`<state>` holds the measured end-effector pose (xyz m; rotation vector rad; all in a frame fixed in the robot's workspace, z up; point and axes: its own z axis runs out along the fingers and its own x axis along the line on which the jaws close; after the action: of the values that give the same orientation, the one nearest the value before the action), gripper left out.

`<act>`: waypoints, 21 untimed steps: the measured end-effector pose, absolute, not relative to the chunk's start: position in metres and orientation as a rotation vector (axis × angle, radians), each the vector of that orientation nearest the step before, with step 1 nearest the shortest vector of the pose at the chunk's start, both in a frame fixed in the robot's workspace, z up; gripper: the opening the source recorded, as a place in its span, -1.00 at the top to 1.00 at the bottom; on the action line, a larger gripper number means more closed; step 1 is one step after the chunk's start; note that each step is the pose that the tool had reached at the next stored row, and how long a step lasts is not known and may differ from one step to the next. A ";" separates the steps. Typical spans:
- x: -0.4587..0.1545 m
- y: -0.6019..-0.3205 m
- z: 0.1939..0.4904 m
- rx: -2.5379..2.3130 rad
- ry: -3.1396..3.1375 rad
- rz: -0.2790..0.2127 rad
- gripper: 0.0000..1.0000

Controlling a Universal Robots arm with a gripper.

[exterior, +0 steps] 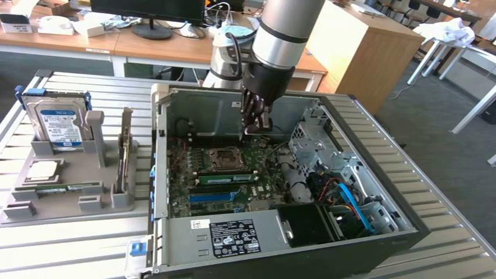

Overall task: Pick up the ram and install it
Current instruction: 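Press down the ram until it locks into place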

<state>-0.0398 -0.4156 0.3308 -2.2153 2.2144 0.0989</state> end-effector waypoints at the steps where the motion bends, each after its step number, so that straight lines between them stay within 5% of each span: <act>1: -0.040 -0.416 0.331 -2.215 2.214 0.099 0.80; 21: -0.040 -0.416 0.331 -2.146 2.279 0.099 0.80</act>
<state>-0.0397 -0.4155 0.3306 -2.1459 2.2789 0.0985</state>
